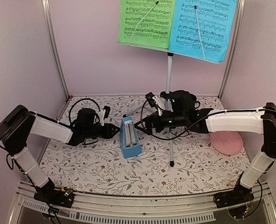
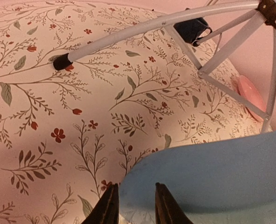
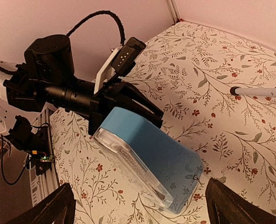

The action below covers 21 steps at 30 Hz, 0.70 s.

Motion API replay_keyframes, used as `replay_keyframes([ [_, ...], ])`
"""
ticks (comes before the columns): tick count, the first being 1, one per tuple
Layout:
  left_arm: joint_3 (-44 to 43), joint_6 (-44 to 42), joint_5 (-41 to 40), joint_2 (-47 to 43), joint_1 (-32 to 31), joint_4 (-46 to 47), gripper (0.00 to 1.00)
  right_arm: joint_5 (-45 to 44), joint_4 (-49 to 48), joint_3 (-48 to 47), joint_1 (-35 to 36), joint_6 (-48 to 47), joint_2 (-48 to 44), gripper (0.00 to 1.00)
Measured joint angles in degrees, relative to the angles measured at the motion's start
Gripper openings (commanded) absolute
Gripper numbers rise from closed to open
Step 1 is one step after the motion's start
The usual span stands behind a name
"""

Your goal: Set up the instrument practice props

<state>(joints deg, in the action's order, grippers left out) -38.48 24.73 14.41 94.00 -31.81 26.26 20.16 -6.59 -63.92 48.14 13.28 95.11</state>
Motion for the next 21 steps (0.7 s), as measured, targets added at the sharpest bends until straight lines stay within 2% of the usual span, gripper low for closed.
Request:
replay_keyframes([
  [8,-5.0,-2.5,1.4,7.0,-0.3,1.2,0.28,-1.9,-0.3,-1.7,0.9,2.5,1.0,0.99],
  [15,-4.6,-2.6,2.4,7.4,-2.4,3.2,0.3,-3.8,-0.2,-2.3,1.7,3.2,1.2,0.99],
  [17,-3.1,-2.6,3.1,6.9,-3.3,4.7,0.34,-3.8,-0.2,-2.5,1.9,3.2,1.6,0.99],
  [21,2.4,-2.2,2.8,3.2,-3.8,6.3,0.51,-3.7,0.2,-3.3,2.2,3.1,2.7,0.99],
])
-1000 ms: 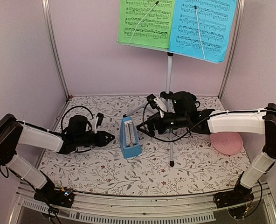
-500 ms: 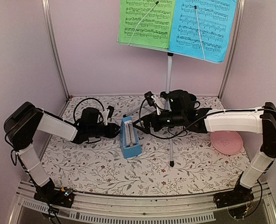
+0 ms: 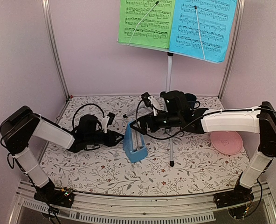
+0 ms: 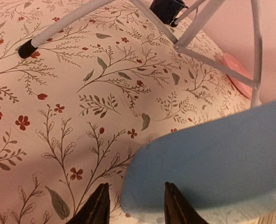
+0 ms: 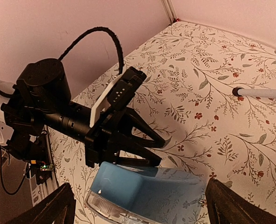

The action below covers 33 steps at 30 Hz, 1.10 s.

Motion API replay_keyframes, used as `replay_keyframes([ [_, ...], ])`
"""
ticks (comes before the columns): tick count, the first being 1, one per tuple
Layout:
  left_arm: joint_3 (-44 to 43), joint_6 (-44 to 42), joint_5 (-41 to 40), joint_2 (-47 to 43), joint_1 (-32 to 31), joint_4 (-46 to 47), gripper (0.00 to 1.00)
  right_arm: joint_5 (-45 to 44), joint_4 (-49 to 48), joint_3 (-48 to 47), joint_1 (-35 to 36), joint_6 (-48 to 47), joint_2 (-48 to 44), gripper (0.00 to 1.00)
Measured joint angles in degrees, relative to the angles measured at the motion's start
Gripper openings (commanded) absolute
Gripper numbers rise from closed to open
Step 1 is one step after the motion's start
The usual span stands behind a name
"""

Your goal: Set up the instrument practice props

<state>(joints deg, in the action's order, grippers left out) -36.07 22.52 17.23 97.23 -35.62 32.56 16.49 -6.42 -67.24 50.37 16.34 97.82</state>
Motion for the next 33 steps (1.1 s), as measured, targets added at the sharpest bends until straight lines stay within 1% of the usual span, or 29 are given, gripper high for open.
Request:
replay_keyframes([
  [2,3.3,0.0,-0.8,-2.9,0.0,0.9,0.56,0.1,0.2,0.0,0.1,-0.3,0.3,1.0],
  [4,7.2,0.1,-1.8,-5.9,-0.2,2.4,0.56,0.2,0.3,0.0,0.3,-0.5,0.7,0.99],
  [7,12.3,-0.1,-3.5,-8.7,-0.7,5.5,0.5,0.2,1.2,-0.5,0.5,-0.7,1.1,0.98],
  [11,15.6,-0.8,-6.8,-8.7,-3.1,7.6,0.41,0.0,1.6,-1.9,0.7,-0.8,1.4,0.97],
  [15,15.6,-1.5,-9.5,-6.2,-4.1,8.8,0.36,-1.2,2.0,-2.3,1.0,-0.7,1.4,0.96],
  [19,13.9,-1.9,-10.9,-2.6,-4.2,8.7,0.33,-3.1,3.0,-2.9,1.2,-0.7,1.9,0.95],
  [22,12.2,-2.0,-11.4,-1.1,-4.3,8.8,0.3,-4.3,3.8,-3.6,1.5,-0.5,2.3,0.91],
  [30,11.6,-4.0,-13.5,-0.4,-4.7,8.7,0.25,-10.3,6.1,-6.7,4.8,0.4,3.6,0.87],
  [33,11.4,-5.0,-13.9,-0.2,-5.0,8.7,0.24,-11.9,6.9,-7.6,5.7,0.6,4.6,0.83],
])
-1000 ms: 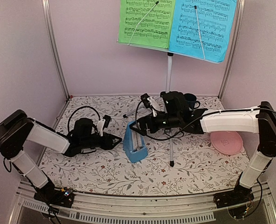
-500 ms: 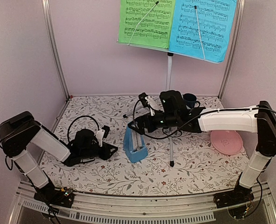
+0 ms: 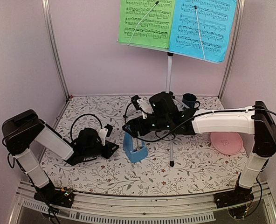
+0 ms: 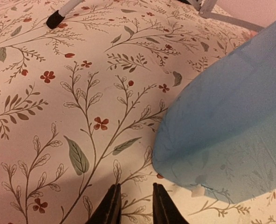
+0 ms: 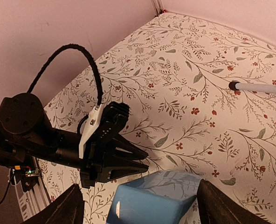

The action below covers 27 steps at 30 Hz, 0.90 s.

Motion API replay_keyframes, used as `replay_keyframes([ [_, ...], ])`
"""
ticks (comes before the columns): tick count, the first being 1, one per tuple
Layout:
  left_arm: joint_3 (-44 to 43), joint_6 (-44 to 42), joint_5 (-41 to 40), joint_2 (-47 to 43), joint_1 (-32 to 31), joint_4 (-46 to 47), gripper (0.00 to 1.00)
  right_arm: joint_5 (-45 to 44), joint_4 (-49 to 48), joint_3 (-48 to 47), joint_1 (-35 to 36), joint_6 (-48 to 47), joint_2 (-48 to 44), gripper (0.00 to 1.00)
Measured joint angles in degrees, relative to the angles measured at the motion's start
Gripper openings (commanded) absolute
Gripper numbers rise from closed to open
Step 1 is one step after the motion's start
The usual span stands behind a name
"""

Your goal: Set up the instrument practice props

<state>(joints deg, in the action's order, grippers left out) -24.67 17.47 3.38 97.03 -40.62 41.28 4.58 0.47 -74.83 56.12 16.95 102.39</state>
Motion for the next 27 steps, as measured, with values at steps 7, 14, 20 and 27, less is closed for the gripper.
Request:
replay_keyframes([
  [7,-1.9,-2.6,0.1,1.7,-2.9,-0.2,0.21,-2.4,2.2,0.0,0.2,0.5,1.1,0.61],
  [14,-2.3,-4.5,0.4,2.5,-5.1,-0.6,0.19,-4.5,1.9,-0.7,0.1,0.6,1.2,0.51],
  [20,-2.3,-5.2,-0.5,2.6,-5.1,-1.4,0.18,-5.0,1.9,-0.7,0.1,1.0,1.2,0.49],
  [27,-2.4,-5.3,-2.5,2.6,-5.1,-3.0,0.17,-6.1,1.8,-0.7,0.4,1.0,1.2,0.45],
])
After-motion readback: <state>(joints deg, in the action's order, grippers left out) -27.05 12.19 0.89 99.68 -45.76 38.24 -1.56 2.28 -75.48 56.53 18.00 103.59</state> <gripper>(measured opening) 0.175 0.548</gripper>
